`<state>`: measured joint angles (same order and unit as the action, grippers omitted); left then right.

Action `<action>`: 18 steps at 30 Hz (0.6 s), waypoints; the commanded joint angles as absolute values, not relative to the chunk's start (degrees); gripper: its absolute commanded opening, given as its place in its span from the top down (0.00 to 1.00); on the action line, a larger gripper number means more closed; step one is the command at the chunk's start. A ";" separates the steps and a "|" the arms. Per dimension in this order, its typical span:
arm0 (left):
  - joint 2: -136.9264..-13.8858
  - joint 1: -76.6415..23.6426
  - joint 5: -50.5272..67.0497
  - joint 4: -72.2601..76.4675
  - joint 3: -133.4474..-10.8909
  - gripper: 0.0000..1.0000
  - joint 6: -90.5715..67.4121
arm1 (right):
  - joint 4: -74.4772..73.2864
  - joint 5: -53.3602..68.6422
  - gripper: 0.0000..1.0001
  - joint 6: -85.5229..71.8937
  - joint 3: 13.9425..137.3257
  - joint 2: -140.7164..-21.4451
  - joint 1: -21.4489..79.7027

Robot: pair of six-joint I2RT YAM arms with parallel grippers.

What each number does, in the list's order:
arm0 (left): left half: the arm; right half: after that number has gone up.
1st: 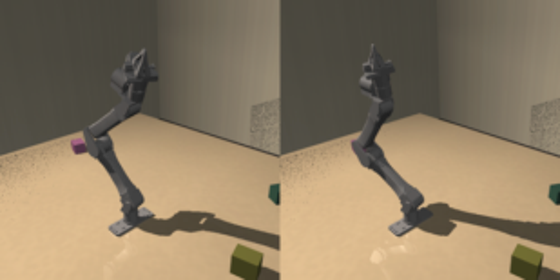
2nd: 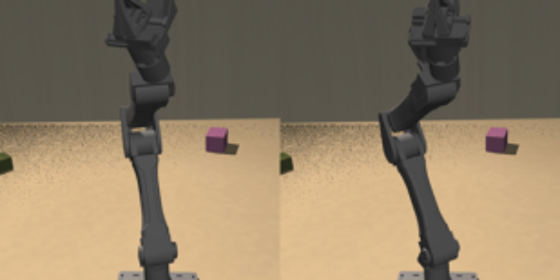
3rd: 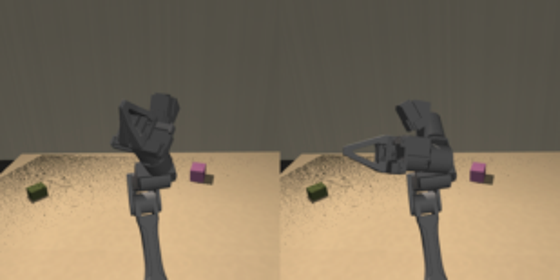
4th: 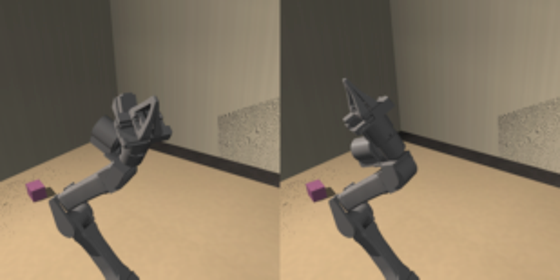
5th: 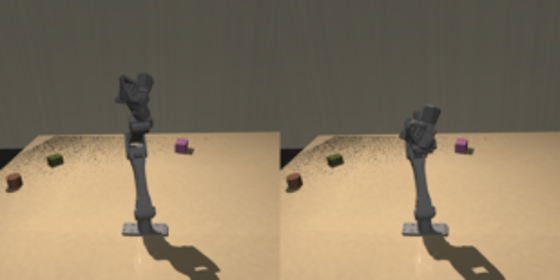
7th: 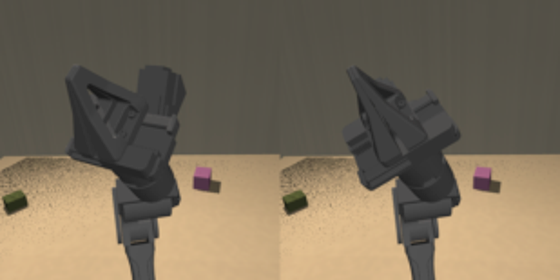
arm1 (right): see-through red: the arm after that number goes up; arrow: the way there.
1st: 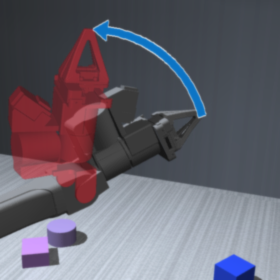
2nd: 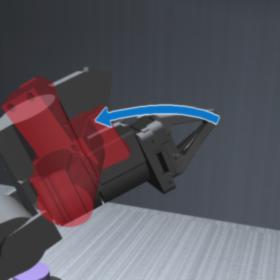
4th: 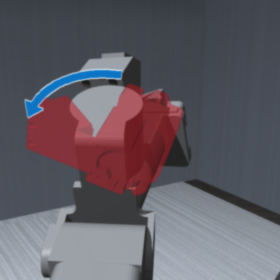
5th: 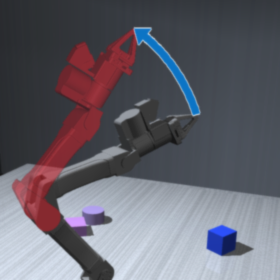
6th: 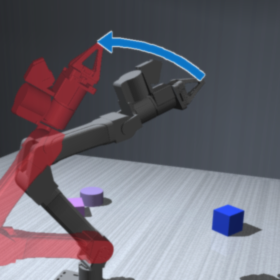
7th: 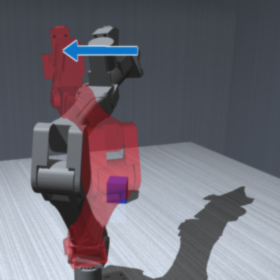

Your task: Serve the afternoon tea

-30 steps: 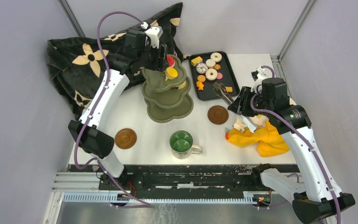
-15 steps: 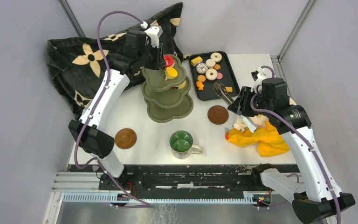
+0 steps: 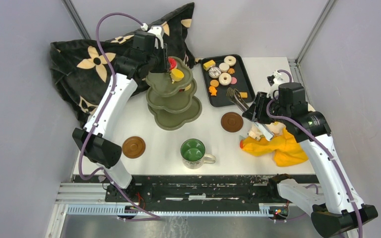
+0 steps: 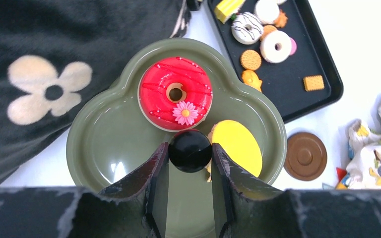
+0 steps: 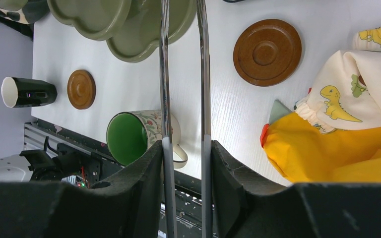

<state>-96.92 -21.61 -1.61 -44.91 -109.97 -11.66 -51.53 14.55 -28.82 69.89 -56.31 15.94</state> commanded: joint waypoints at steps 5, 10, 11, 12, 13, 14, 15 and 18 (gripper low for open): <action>-91.50 -26.17 -18.35 -40.70 -113.74 0.97 -23.63 | -47.94 14.68 0.59 -29.16 70.40 -56.12 15.64; -91.96 -30.55 -28.69 -41.53 -114.50 0.97 -30.18 | -47.62 14.95 0.59 -29.62 69.61 -55.71 15.65; -92.21 -30.95 -30.23 -42.05 -115.17 0.97 -31.63 | -47.56 14.95 0.59 -29.62 69.55 -55.60 15.65; -92.47 -31.53 -31.89 -42.53 -115.80 0.97 -33.05 | -47.55 14.92 0.59 -29.62 69.47 -55.55 15.61; -92.73 -32.18 -33.52 -42.92 -116.48 0.97 -34.50 | -47.55 14.97 0.59 -29.62 69.48 -55.55 15.64; -92.93 -32.95 -35.85 -43.19 -117.21 0.97 -35.63 | -47.48 14.99 0.59 -29.66 69.36 -55.53 15.62; -93.11 -33.83 -37.88 -43.17 -117.76 0.97 -36.28 | -47.39 15.12 0.59 -29.81 69.32 -55.54 15.63; -94.45 -35.67 -43.00 -43.66 -119.63 0.97 -37.67 | -47.38 15.61 0.59 -30.03 69.10 -55.35 15.63</action>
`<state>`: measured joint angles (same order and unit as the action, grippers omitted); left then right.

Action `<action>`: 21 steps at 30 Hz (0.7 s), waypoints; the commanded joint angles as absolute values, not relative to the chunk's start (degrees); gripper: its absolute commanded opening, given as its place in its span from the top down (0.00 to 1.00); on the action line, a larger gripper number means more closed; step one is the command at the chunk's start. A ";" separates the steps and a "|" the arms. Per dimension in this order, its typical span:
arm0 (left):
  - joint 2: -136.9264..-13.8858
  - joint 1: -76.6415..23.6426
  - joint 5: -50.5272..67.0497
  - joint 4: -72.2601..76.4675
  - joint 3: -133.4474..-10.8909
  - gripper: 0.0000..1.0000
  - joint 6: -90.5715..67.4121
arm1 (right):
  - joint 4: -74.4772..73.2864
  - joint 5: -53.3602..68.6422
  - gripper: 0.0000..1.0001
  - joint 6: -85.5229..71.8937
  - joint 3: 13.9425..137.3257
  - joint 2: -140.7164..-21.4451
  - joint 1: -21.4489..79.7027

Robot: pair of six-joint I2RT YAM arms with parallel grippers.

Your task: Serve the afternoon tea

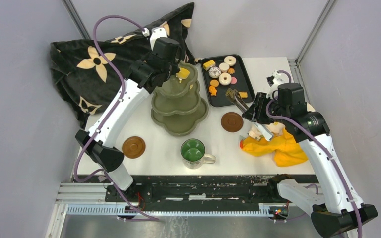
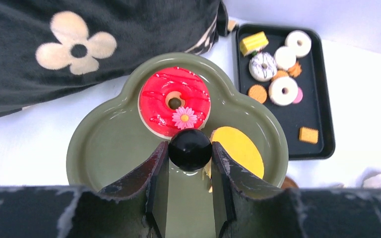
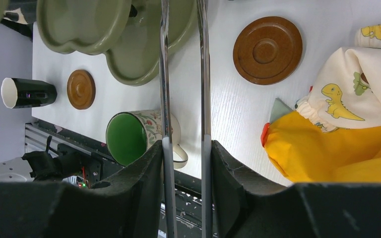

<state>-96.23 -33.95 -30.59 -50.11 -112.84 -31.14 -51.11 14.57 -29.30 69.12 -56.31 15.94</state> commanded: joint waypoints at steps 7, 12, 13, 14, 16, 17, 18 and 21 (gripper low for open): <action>-95.66 -36.83 -51.97 -44.98 -119.01 0.97 -44.77 | -47.63 15.58 0.59 -29.80 68.45 -54.57 15.65; -97.76 -39.37 -57.32 -46.04 -120.27 0.97 -49.63 | -47.90 16.18 0.59 -30.01 68.28 -54.69 15.64; -98.43 -39.97 -58.81 -46.69 -120.94 0.97 -49.84 | -47.94 16.24 0.59 -30.02 68.18 -54.55 15.69; -99.18 -40.45 -59.94 -47.35 -121.55 0.97 -50.16 | -47.85 16.22 0.59 -29.98 68.04 -54.46 15.63; -100.40 -41.12 -62.20 -49.21 -122.35 0.97 -51.75 | -47.73 16.19 0.59 -29.97 67.64 -54.47 15.67; -100.82 -41.49 -63.99 -49.59 -122.22 0.97 -52.50 | -47.68 16.34 0.59 -29.97 67.56 -54.59 15.60; -101.11 -41.85 -65.46 -49.72 -121.89 0.97 -53.16 | -47.53 16.39 0.59 -30.09 67.42 -54.66 15.64; -101.57 -42.06 -69.02 -50.18 -120.39 0.97 -56.20 | -46.88 17.30 0.59 -30.77 66.80 -54.67 15.65</action>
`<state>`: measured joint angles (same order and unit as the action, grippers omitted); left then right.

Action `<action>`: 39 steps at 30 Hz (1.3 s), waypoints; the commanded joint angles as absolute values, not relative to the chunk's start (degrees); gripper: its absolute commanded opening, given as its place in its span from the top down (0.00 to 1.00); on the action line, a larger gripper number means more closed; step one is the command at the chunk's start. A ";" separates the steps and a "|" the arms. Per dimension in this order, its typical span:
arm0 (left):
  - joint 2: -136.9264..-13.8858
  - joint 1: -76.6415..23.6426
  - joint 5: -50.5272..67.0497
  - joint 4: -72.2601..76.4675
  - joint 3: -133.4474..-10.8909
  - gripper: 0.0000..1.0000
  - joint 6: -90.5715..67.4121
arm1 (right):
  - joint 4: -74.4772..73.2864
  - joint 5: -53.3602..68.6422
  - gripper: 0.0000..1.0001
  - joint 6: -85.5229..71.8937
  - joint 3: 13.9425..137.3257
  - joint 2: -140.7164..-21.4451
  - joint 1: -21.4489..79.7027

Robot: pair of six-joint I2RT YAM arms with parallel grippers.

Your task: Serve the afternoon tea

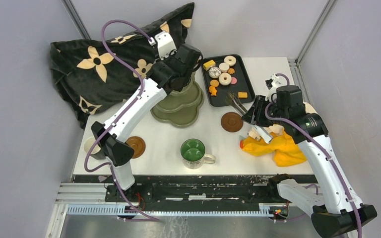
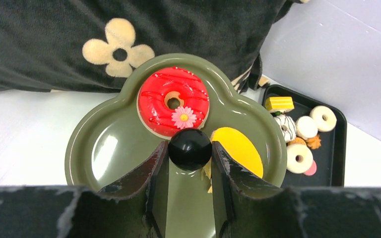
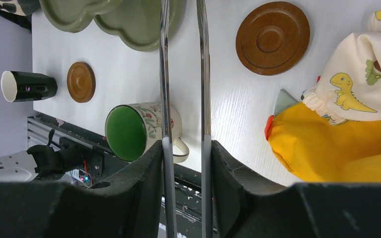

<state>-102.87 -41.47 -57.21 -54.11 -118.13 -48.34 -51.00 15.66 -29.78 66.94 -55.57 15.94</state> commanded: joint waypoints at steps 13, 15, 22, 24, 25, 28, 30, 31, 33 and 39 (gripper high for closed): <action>-103.23 -42.20 -66.70 -50.26 -117.97 0.37 -55.66 | -47.04 17.60 0.59 -31.55 66.60 -54.23 15.63; -102.73 -42.18 -66.44 -49.44 -117.55 0.28 -53.85 | -47.09 17.58 0.59 -31.47 66.68 -54.22 15.62; -96.24 -42.19 -51.86 -34.97 -110.31 0.06 -32.61 | -46.61 18.14 0.58 -31.80 66.15 -54.25 15.62; -93.14 -42.19 -46.02 -31.86 -106.92 0.02 -25.21 | -46.48 18.17 0.58 -31.82 66.07 -54.08 15.65; -91.50 -42.14 -43.20 -30.38 -105.27 0.01 -21.49 | -46.49 18.12 0.58 -31.75 66.17 -54.18 15.62; -87.16 -41.79 -33.75 -28.28 -101.35 0.01 -11.91 | -46.28 18.18 0.58 -31.64 66.24 -54.37 15.61; -86.31 -40.87 -29.53 -31.29 -102.55 0.00 -7.58 | -46.23 18.49 0.58 -31.64 66.57 -54.72 15.64; -86.55 -40.08 -27.86 -33.43 -104.08 0.00 -6.42 | -46.23 18.62 0.58 -31.59 66.67 -54.75 15.69; -87.24 -38.42 -24.52 -36.51 -106.14 0.00 -4.37 | -46.15 18.72 0.58 -31.85 66.66 -54.48 15.58; -92.31 -33.27 -12.28 -42.13 -111.32 0.01 -1.09 | -45.86 19.16 0.58 -32.57 66.62 -53.76 15.64</action>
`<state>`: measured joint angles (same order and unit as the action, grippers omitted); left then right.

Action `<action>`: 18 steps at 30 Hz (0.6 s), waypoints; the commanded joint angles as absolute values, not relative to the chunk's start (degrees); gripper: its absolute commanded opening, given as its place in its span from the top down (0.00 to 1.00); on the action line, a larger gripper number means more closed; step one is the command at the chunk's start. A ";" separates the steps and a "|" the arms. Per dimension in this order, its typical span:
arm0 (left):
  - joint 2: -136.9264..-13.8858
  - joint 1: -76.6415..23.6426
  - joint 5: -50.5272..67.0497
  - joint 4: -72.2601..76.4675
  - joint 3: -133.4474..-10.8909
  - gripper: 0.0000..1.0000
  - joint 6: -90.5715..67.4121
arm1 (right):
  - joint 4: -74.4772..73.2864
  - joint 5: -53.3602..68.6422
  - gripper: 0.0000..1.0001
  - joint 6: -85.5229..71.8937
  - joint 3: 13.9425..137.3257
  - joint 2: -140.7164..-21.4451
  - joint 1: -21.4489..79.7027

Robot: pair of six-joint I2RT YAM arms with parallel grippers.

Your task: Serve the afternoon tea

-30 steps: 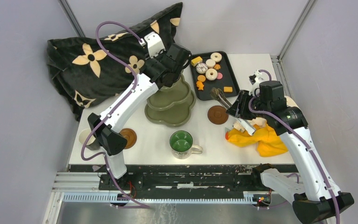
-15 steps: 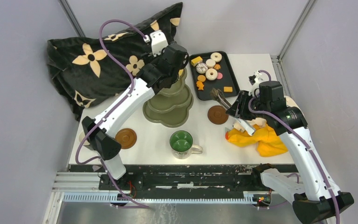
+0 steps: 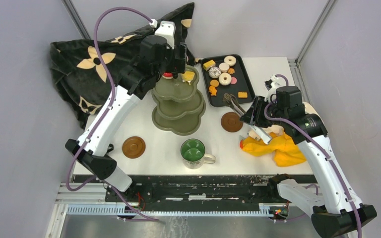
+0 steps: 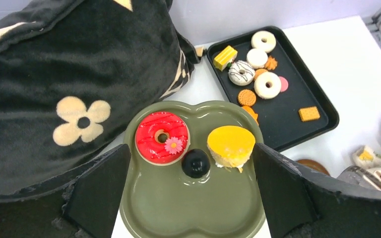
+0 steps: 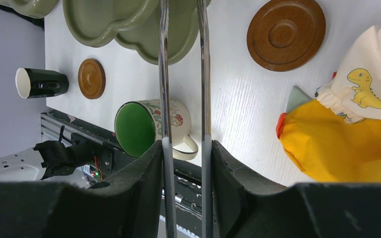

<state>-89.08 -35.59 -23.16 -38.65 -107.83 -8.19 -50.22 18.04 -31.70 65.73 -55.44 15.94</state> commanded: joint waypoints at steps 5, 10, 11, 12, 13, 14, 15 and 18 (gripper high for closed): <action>-94.97 -31.83 -9.18 -42.43 -112.32 0.11 -0.55 | -46.15 18.22 0.58 -32.65 66.26 -52.77 15.65; -96.31 -31.63 -9.15 -42.35 -112.17 0.17 -1.14 | -45.46 18.81 0.58 -33.30 65.53 -52.93 15.62; -96.37 -31.68 -9.33 -42.55 -111.96 0.20 -1.14 | -45.46 18.74 0.58 -33.31 65.58 -52.91 15.63; -96.33 -31.71 -9.77 -42.76 -111.64 0.22 -1.14 | -45.56 18.60 0.58 -33.24 65.74 -52.87 15.64; -96.08 -31.61 -10.32 -42.75 -111.20 0.24 -1.35 | -45.70 18.49 0.58 -33.23 65.93 -52.91 15.64; -95.63 -31.61 -10.70 -42.46 -110.66 0.28 -1.51 | -45.70 18.46 0.58 -33.22 65.93 -52.95 15.66; -95.31 -31.56 -11.00 -42.31 -110.11 0.31 -1.65 | -45.71 18.46 0.58 -33.22 65.95 -53.06 15.65; -94.62 -31.58 -11.78 -42.01 -109.15 0.38 -1.93 | -45.85 18.62 0.58 -33.05 66.36 -53.64 15.69</action>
<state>-97.19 -31.92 -10.85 -43.66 -109.95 -4.62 -49.84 18.02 -32.75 65.63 -53.89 15.94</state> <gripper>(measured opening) 0.662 0.424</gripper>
